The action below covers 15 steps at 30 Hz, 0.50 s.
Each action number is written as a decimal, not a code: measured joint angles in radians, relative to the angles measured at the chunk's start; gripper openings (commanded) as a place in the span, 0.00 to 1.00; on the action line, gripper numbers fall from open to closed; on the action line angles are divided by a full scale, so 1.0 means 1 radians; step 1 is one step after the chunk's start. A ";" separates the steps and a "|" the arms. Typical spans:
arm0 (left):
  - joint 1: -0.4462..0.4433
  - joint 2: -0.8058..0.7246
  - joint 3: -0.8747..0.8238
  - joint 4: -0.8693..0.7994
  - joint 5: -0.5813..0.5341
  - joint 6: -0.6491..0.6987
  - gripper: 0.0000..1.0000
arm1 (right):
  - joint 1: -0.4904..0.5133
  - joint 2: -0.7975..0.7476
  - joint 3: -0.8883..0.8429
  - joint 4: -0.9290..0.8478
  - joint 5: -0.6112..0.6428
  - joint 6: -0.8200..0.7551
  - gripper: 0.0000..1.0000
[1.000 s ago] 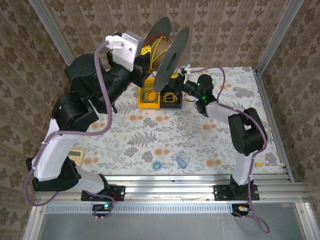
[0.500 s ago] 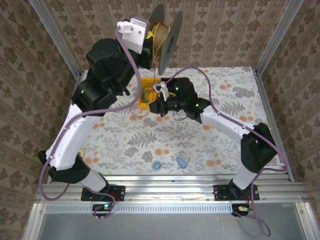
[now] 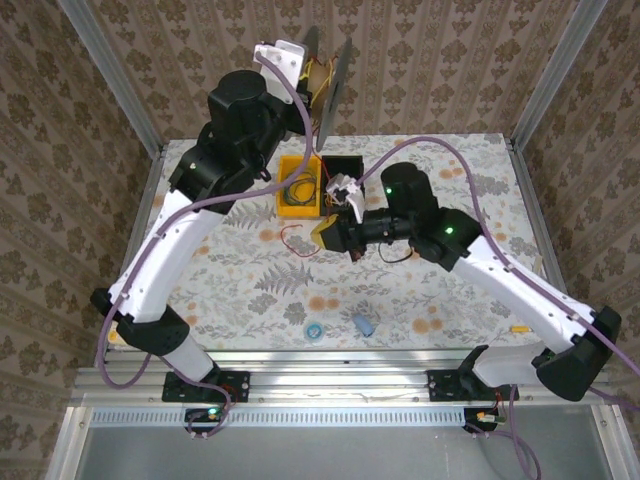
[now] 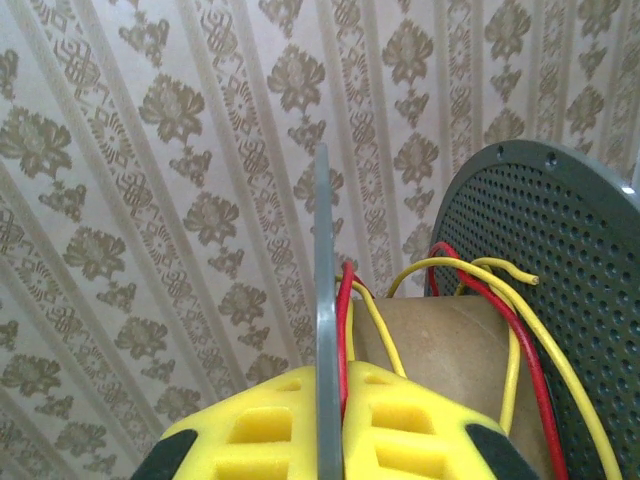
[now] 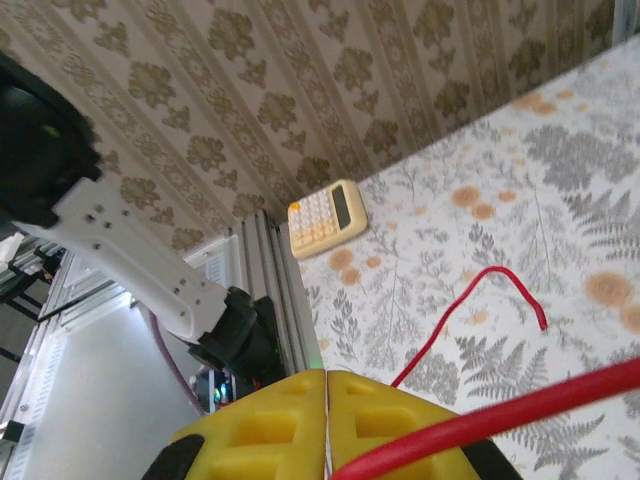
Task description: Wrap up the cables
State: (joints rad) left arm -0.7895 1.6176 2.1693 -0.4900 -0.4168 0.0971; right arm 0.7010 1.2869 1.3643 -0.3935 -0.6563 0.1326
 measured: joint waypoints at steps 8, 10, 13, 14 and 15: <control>0.019 0.021 -0.042 -0.062 0.000 -0.022 0.00 | -0.001 -0.009 0.268 -0.237 0.023 -0.164 0.02; 0.019 0.033 -0.042 -0.080 0.006 -0.023 0.00 | -0.009 -0.005 0.328 -0.278 0.025 -0.204 0.02; 0.017 0.049 -0.042 -0.118 0.025 -0.023 0.00 | -0.032 0.019 0.405 -0.310 0.024 -0.246 0.00; 0.015 0.053 -0.042 -0.128 0.030 -0.023 0.00 | -0.041 0.030 0.420 -0.312 0.021 -0.255 0.00; 0.013 0.057 -0.042 -0.137 0.034 -0.022 0.00 | -0.055 0.044 0.435 -0.314 0.015 -0.262 0.00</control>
State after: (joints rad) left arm -0.7769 1.6749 2.1277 -0.6266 -0.3828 0.0750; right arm 0.6464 1.3312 1.7996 -0.7078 -0.6415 -0.1299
